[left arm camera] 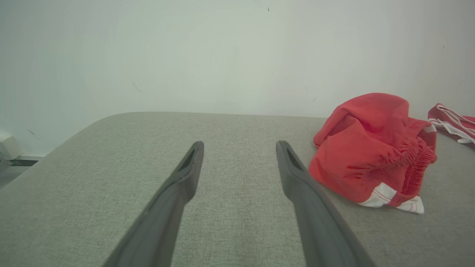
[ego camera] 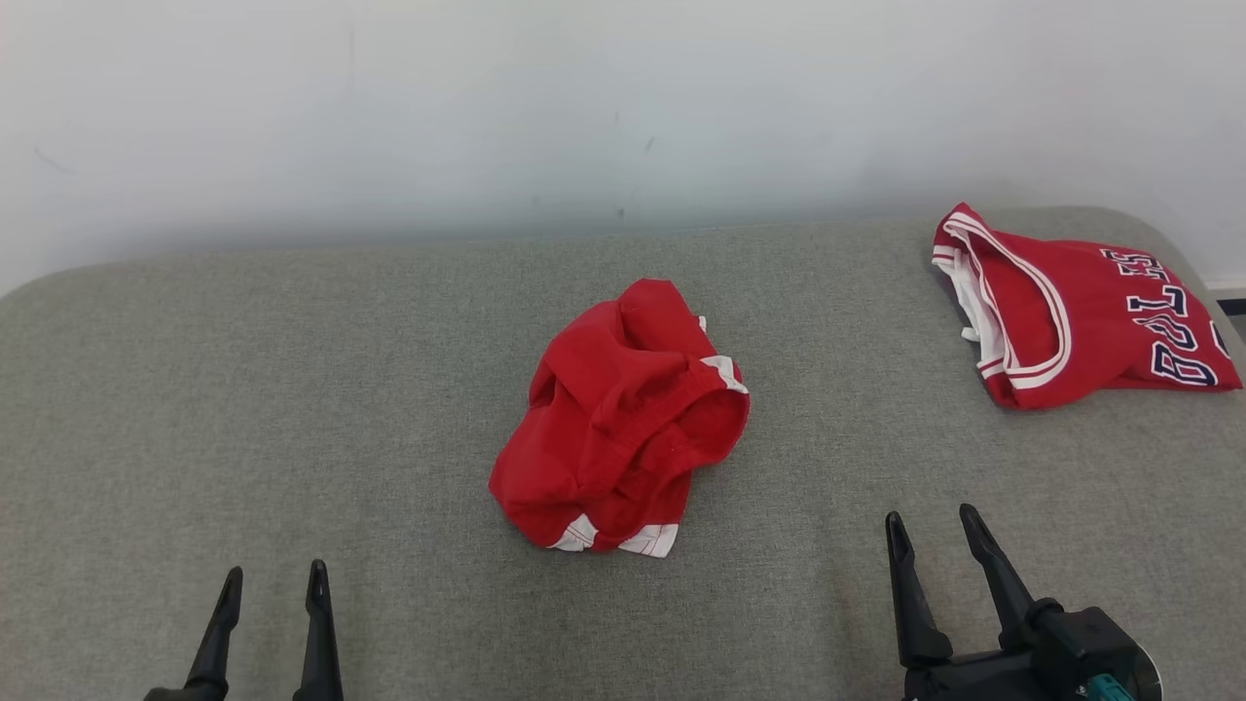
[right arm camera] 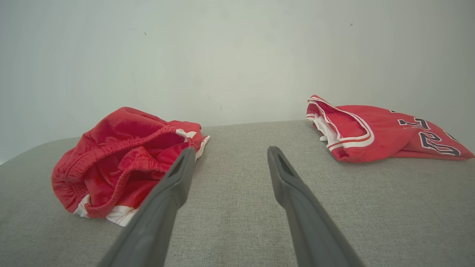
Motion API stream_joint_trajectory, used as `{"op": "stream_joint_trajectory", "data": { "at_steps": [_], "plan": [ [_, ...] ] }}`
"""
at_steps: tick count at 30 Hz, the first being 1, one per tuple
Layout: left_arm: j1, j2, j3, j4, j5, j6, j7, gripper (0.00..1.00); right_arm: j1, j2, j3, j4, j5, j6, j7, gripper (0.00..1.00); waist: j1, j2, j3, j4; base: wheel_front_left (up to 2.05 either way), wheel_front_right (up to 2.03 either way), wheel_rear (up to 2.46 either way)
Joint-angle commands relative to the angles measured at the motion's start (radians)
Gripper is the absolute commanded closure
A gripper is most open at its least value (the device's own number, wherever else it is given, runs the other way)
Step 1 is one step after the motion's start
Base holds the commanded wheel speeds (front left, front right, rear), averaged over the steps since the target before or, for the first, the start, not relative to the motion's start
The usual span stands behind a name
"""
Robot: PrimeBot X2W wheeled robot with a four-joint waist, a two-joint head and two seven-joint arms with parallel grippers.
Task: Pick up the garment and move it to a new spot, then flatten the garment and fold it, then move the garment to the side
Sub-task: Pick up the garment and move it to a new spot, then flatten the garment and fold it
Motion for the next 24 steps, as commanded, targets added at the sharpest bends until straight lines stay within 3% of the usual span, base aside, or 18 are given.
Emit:
{"op": "stream_joint_trajectory", "data": {
  "at_steps": [1,24],
  "plan": [
    [0.005,-0.004,0.002,0.003,0.012,-0.005,-0.003,0.00,0.008,0.001,0.002,0.002,0.004,-0.003,-0.001,0.00,-0.0001,0.0000,0.000,-0.001,0.00,0.00,0.00],
    [0.019,-0.016,0.008,0.023,0.037,-0.021,-0.003,0.00,0.013,0.001,0.010,0.007,0.002,-0.003,0.000,0.00,-0.0001,0.0000,0.002,0.007,0.00,0.00,0.00]
  ]
}}
